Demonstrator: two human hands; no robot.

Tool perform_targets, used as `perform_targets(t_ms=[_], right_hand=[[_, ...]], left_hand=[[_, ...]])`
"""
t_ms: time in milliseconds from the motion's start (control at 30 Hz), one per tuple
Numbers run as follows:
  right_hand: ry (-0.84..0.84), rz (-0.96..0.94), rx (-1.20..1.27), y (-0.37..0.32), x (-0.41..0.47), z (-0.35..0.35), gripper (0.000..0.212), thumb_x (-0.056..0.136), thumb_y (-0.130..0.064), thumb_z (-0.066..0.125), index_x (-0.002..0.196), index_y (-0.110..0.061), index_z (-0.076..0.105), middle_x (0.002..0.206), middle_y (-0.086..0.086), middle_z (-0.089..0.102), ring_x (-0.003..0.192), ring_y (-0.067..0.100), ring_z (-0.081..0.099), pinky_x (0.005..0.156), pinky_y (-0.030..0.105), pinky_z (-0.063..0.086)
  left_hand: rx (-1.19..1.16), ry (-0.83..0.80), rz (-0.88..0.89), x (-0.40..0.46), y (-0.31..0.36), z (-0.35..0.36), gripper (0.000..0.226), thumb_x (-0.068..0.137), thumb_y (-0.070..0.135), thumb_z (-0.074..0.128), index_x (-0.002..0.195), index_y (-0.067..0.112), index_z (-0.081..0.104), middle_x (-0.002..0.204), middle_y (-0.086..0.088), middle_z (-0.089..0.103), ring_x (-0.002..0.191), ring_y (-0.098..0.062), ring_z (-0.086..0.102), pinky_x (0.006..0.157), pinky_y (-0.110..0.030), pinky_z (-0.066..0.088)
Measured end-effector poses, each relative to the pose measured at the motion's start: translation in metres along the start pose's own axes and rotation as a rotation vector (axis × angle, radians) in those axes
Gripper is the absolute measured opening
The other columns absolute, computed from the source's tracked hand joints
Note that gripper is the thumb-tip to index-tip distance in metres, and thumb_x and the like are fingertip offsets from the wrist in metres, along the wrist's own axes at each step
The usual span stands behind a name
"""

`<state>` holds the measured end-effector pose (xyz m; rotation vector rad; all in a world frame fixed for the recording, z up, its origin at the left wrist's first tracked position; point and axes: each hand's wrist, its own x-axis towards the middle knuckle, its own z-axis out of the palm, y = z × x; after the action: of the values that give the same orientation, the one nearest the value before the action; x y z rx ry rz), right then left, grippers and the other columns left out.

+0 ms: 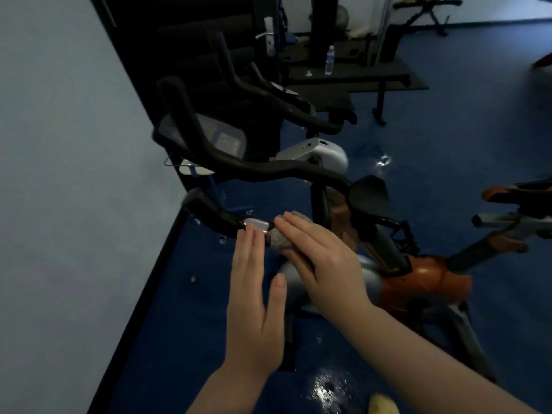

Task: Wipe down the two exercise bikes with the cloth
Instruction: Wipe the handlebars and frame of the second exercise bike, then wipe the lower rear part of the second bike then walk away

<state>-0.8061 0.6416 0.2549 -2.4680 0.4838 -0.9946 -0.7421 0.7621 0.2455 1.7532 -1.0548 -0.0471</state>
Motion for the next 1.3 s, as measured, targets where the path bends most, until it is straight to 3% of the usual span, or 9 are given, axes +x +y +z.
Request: perform_targets(t_ms=[133, 200, 300, 467, 633, 767, 933, 1067, 1300], right_hand=[[-0.067, 0.193, 0.051, 0.028, -0.029, -0.027, 0.046, 0.093, -0.023, 0.058, 0.137, -0.027, 0.049, 0.140, -0.008, 0.050, 0.128, 0.003, 0.045, 0.105, 0.019, 0.037], [-0.096, 0.406, 0.149, 0.047, -0.050, -0.039, 0.046, 0.094, -0.029, 0.055, 0.139, -0.035, 0.043, 0.135, -0.014, 0.053, 0.119, -0.006, 0.046, 0.099, 0.015, 0.040], [-0.147, 0.625, 0.163, 0.078, -0.089, -0.059, 0.045, 0.094, -0.038, 0.053, 0.138, -0.039, 0.040, 0.126, -0.015, 0.058, 0.111, -0.001, 0.054, 0.088, 0.018, 0.045], [-0.141, 0.744, 0.052, 0.128, -0.158, -0.126, 0.039, 0.091, -0.043, 0.055, 0.130, -0.039, 0.048, 0.122, -0.018, 0.060, 0.107, 0.002, 0.056, 0.084, 0.018, 0.044], [-0.079, 0.901, -0.027, 0.178, -0.235, -0.207, 0.042, 0.089, -0.047, 0.056, 0.130, -0.039, 0.051, 0.125, -0.021, 0.057, 0.107, -0.003, 0.052, 0.085, 0.014, 0.040], [-0.024, 1.003, -0.099, 0.215, -0.292, -0.263, 0.042, 0.088, -0.051, 0.055, 0.129, -0.039, 0.052, 0.122, -0.021, 0.058, 0.097, -0.009, 0.048, 0.073, 0.005, 0.036], [0.097, 1.214, -0.105, 0.246, -0.353, -0.314, 0.038, 0.089, -0.048, 0.055, 0.125, -0.039, 0.055, 0.119, -0.020, 0.059, 0.098, -0.002, 0.053, 0.074, 0.011, 0.039], [0.129, 1.309, -0.094, 0.269, -0.379, -0.333, 0.036, 0.088, -0.048, 0.056, 0.123, -0.040, 0.056, 0.115, -0.022, 0.061, 0.094, -0.004, 0.053, 0.071, 0.010, 0.037], [0.107, 1.315, -0.088, 0.341, -0.368, -0.369, 0.037, 0.089, -0.046, 0.056, 0.125, -0.039, 0.054, 0.115, -0.023, 0.059, 0.097, -0.005, 0.052, 0.076, 0.012, 0.038]], left_hand=[[0.048, -0.113, 0.034, -0.006, 0.008, 0.032, 0.056, 0.099, 0.033, 0.037, 0.152, 0.024, 0.022, 0.160, 0.021, 0.013, 0.149, -0.005, 0.005, 0.118, -0.016, 0.007], [0.036, -0.179, 0.037, -0.012, 0.015, 0.050, 0.053, 0.098, 0.036, 0.038, 0.150, 0.031, 0.028, 0.157, 0.026, 0.019, 0.147, -0.001, 0.012, 0.117, -0.014, 0.013], [-0.025, -0.250, -0.002, -0.020, 0.025, 0.082, 0.047, 0.099, 0.038, 0.039, 0.145, 0.040, 0.032, 0.152, 0.032, 0.024, 0.143, 0.005, 0.021, 0.111, -0.010, 0.022], [-0.048, -0.386, -0.050, -0.040, 0.049, 0.162, 0.043, 0.098, 0.034, 0.041, 0.141, 0.038, 0.039, 0.146, 0.035, 0.031, 0.135, 0.016, 0.025, 0.101, 0.003, 0.019], [-0.035, -0.615, -0.076, -0.069, 0.082, 0.267, 0.044, 0.099, 0.030, 0.045, 0.142, 0.034, 0.039, 0.146, 0.023, 0.035, 0.135, 0.007, 0.030, 0.115, -0.024, 0.027], [-0.009, -0.751, 0.000, -0.089, 0.115, 0.349, 0.042, 0.098, 0.030, 0.047, 0.140, 0.033, 0.043, 0.143, 0.023, 0.037, 0.132, 0.006, 0.031, 0.109, -0.018, 0.024], [0.008, -0.946, 0.069, -0.112, 0.152, 0.415, 0.039, 0.098, 0.029, 0.047, 0.136, 0.034, 0.048, 0.136, 0.028, 0.036, 0.125, 0.012, 0.029, 0.105, -0.014, 0.023], [0.028, -1.016, 0.085, -0.111, 0.165, 0.459, 0.038, 0.098, 0.033, 0.047, 0.136, 0.037, 0.047, 0.133, 0.030, 0.036, 0.122, 0.013, 0.029, 0.101, -0.013, 0.023], [0.011, -1.062, 0.081, -0.078, 0.181, 0.551, 0.038, 0.097, 0.028, 0.049, 0.136, 0.030, 0.050, 0.141, 0.017, 0.045, 0.127, 0.005, 0.036, 0.107, -0.019, 0.029]])
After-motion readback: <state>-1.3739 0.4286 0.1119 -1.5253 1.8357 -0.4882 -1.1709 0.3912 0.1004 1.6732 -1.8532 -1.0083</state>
